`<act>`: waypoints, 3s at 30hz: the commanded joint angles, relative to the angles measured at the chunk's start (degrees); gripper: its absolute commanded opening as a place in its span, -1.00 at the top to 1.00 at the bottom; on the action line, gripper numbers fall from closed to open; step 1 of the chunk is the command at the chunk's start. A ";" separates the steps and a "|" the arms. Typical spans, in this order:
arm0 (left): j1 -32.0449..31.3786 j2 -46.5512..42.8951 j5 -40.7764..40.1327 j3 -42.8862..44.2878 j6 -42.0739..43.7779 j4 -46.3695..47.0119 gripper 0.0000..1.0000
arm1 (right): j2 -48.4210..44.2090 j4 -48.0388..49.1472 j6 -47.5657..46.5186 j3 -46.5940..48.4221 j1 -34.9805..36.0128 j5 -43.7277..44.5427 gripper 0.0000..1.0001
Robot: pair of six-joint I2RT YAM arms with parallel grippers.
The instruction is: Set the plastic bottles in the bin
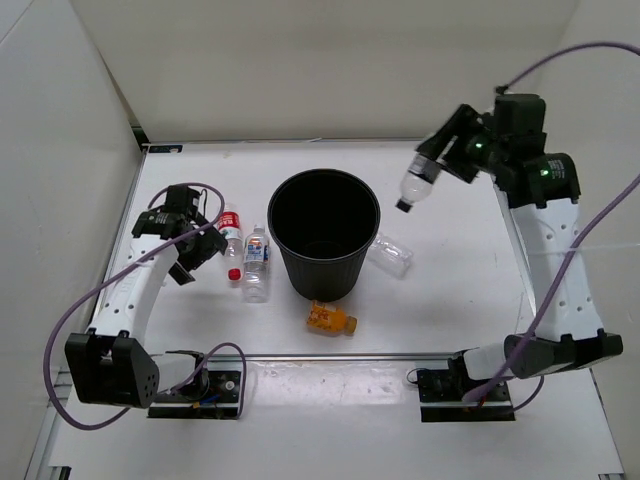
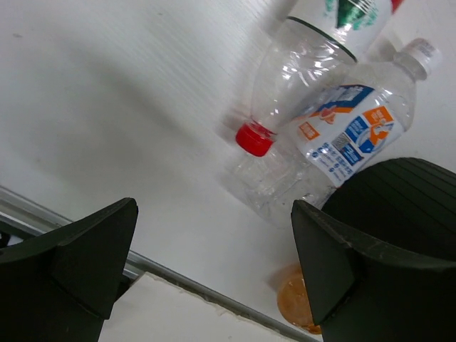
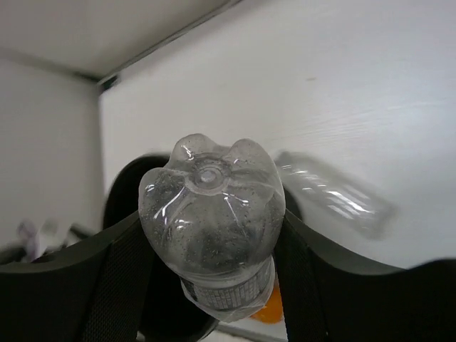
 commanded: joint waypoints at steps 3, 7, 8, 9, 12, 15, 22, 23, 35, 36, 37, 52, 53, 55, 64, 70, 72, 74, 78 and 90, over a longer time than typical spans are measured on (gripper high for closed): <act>0.33 1.45 5.95 -0.80 2.54 9.04 -1.00 | 5.27 4.43 -6.63 7.11 16.49 -2.37 0.16; -0.19 4.35 4.30 1.04 3.07 10.37 -1.00 | 11.08 0.49 -10.50 9.67 25.29 -6.58 -0.55; -0.19 4.97 3.58 1.05 3.07 10.98 -1.00 | 13.70 -1.97 -10.51 11.69 26.26 -5.80 -0.80; -0.80 4.97 3.58 1.05 3.68 12.03 -1.00 | 14.95 -5.04 -9.37 14.84 27.66 -3.18 -1.00; -0.81 6.29 3.58 1.05 5.18 14.75 -1.00 | 14.18 -9.90 -10.23 22.69 27.67 2.55 -1.00; -0.81 8.13 5.41 0.26 8.42 17.83 -1.00 | 8.12 -6.13 -11.03 18.66 25.75 2.56 -1.00; -1.42 22.27 5.34 2.53 13.09 21.89 -1.00 | 3.19 -8.49 -11.03 14.96 25.21 -5.96 -1.00; -1.42 25.86 3.68 3.59 13.62 22.41 -1.00 | 3.18 -9.11 -11.03 14.35 25.21 -6.75 -1.00; 0.33 24.51 -0.11 15.27 6.78 11.99 -0.03 | 2.65 -11.31 -12.70 14.87 25.21 -6.06 -1.00; -0.45 19.61 -0.11 18.68 5.64 10.65 -0.03 | 2.65 -11.31 -12.70 14.00 25.21 -5.27 -1.00; -1.33 16.87 -0.64 20.46 4.58 9.85 -0.03 | 2.65 -11.31 -12.70 13.29 25.21 -4.74 -1.00; -29.09 3.04 18.25 24.35 15.37 29.44 -0.35 | 3.61 -0.16 -6.46 -0.07 10.01 -2.81 -1.00; -31.02 3.04 17.30 24.34 16.77 29.44 -0.38 | 3.62 0.37 -6.46 -0.68 9.48 -2.81 -1.00; -36.39 3.65 15.63 23.64 18.71 28.75 -0.44 | 4.32 3.52 -7.60 -4.00 8.69 -4.12 -1.00; -42.29 4.80 -3.78 36.89 24.34 18.82 -1.00 | 16.36 6.53 -12.53 -6.75 8.16 3.16 -0.97; -39.58 -1.08 -22.60 35.87 23.04 16.96 -1.00 | 24.26 9.17 -17.61 -9.65 8.16 3.00 -0.97; -37.64 -3.80 -23.14 31.92 23.03 16.35 -1.00 | 27.59 10.65 -18.85 -9.65 8.16 -1.29 -0.82; -34.14 -4.43 -22.01 29.80 19.96 12.51 -1.00 | 29.80 11.27 -21.48 -9.65 8.16 -5.95 -0.72; -29.03 -8.28 -19.54 23.31 15.30 7.22 -1.00 | 32.27 13.21 -22.72 -10.44 8.16 -11.06 -0.84; -26.12 -16.21 -17.96 12.04 8.00 4.23 -1.00 | 32.18 15.41 -24.39 -18.70 10.97 -13.54 -0.96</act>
